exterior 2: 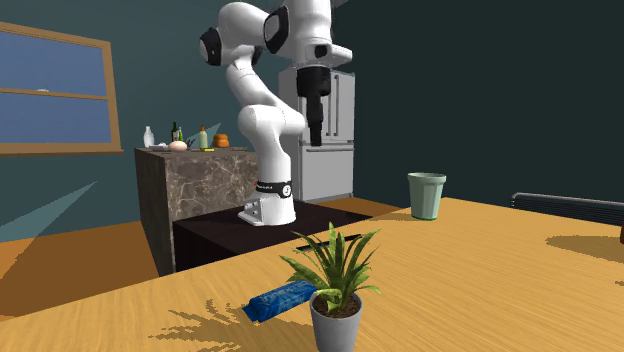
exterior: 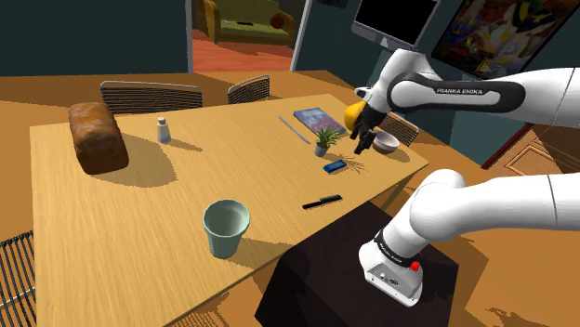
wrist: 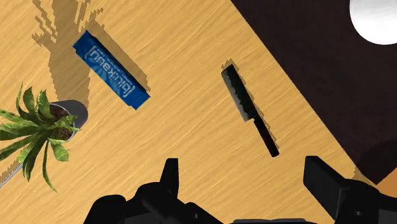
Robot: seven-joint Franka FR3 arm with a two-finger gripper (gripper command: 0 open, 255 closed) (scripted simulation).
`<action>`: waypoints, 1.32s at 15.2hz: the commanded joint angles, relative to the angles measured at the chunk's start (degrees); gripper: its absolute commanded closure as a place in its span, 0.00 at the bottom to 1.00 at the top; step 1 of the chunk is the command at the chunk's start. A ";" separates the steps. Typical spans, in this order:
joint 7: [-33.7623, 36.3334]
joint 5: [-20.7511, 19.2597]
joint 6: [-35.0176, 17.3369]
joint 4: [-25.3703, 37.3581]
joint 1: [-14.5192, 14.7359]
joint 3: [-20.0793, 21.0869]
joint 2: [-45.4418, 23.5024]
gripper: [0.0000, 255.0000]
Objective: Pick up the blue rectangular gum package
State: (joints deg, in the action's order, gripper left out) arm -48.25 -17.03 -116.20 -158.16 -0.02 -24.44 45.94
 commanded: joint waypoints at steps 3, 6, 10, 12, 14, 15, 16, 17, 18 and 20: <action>-9.46 -3.77 -7.66 -0.14 1.09 -6.95 -7.09 0.00; -16.82 -5.44 -13.94 0.56 2.81 -12.62 -13.66 0.00; -27.97 -4.31 -22.64 2.92 7.70 -21.17 -24.18 0.00; -35.03 -0.99 -27.02 4.60 11.67 -26.08 -30.31 0.00; -44.42 6.00 -31.22 6.56 17.16 -31.66 -37.45 0.00; -50.85 12.06 -33.09 7.68 20.34 -34.39 -41.79 0.00; -59.07 20.67 -34.47 9.03 22.92 -36.07 -46.97 0.00; -68.03 30.40 -34.99 10.74 23.10 -35.18 -52.49 0.00; -75.45 38.09 -34.99 12.68 20.87 -32.23 -57.15 0.00; -84.30 45.35 -35.43 16.50 12.31 -23.31 -63.13 0.00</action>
State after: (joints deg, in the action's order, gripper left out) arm -126.53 23.19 -151.45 -143.67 15.80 -51.31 -13.76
